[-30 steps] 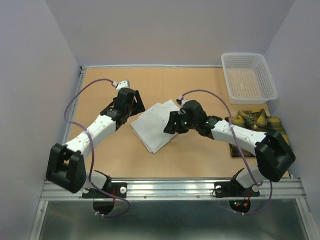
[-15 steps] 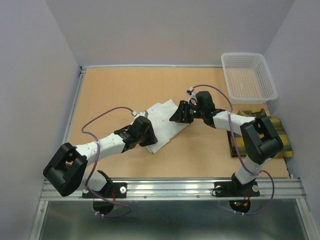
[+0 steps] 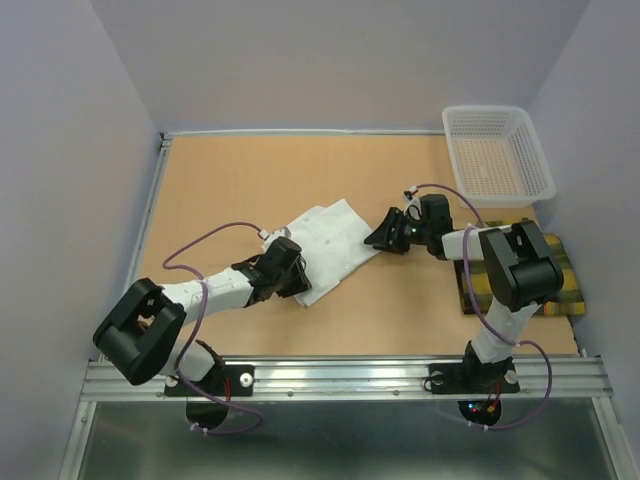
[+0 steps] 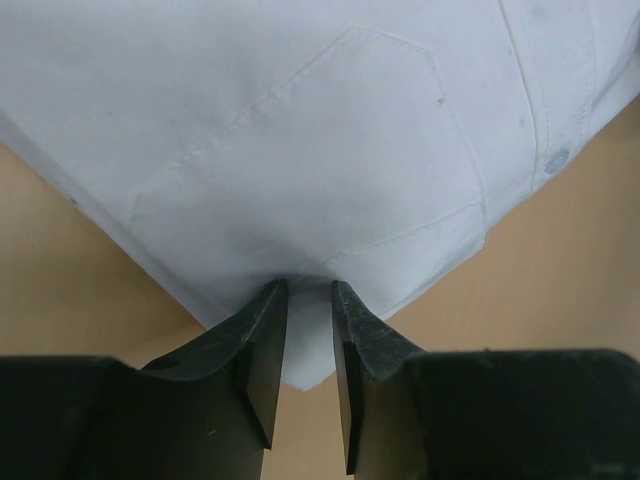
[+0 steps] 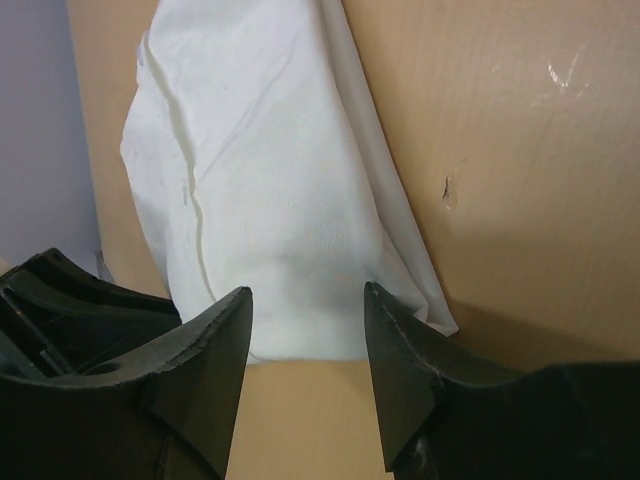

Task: Fold and stack the long sleeve shirts
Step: Fold the shirt

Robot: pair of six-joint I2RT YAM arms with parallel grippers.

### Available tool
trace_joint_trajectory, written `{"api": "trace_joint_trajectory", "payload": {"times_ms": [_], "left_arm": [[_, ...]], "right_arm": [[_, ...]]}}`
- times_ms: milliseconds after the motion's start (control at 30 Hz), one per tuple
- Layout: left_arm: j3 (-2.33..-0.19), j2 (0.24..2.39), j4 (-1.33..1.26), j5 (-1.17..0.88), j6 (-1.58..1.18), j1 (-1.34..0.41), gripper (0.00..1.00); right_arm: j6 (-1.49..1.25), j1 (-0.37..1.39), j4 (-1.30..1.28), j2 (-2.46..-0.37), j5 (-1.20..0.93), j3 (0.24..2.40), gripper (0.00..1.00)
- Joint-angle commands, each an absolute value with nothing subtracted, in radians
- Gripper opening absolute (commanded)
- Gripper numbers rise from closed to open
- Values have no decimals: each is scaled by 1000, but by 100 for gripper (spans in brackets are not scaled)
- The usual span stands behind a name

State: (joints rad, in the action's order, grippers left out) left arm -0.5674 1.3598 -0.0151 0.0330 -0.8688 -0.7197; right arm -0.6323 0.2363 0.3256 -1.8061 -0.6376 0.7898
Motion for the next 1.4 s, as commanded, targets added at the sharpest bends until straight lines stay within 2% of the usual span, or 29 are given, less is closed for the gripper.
{"api": "trace_joint_trajectory", "payload": {"times_ms": [0, 167, 300, 400, 433, 467, 500, 600, 633, 700, 767, 933, 1033, 1233, 1367], "left_arm": [[-610, 1416, 152, 135, -807, -664, 37], [-732, 1480, 212, 161, -692, -523, 42], [-868, 1526, 253, 186, -605, -436, 46], [-925, 1513, 276, 187, -551, -434, 61], [-940, 1481, 273, 178, -536, -439, 67], [-951, 1442, 265, 187, -496, -463, 77], [-957, 1442, 261, 187, -470, -483, 80], [-979, 1376, 236, 271, -381, -614, 93], [-988, 1362, 230, 281, -359, -655, 94], [-1014, 1368, 216, 311, -321, -757, 94], [-1041, 1406, 215, 346, -276, -820, 94], [-1184, 1560, 224, 477, -216, -1020, 93], [-1261, 1704, 230, 514, -201, -1080, 90], [-1393, 1886, 221, 555, -164, -1149, 82], [-1442, 1962, 221, 557, -166, -1150, 81]], "right_arm": [[-586, 238, 313, -1758, -574, 732, 54], [-658, 276, 327, -1681, -561, 646, 52], [-744, 376, 357, -1603, -508, 572, 53], [-773, 394, 341, -1499, -465, 560, 53], [-723, 394, 256, -1459, -413, 595, 54], [-697, 394, 156, -1392, -363, 648, 56], [-674, 394, 155, -1355, -362, 649, 56], [-582, 391, -85, -1252, -234, 753, 68], [-557, 387, -128, -1234, -165, 796, 77], [-548, 380, -240, -1188, -106, 828, 85], [-545, 373, -308, -1161, -25, 868, 99], [-577, 360, -477, -1057, 130, 925, 100], [-621, 359, -551, -1010, 314, 949, 100], [-663, 353, -672, -959, 497, 974, 100], [-684, 348, -707, -940, 534, 971, 100]]}}
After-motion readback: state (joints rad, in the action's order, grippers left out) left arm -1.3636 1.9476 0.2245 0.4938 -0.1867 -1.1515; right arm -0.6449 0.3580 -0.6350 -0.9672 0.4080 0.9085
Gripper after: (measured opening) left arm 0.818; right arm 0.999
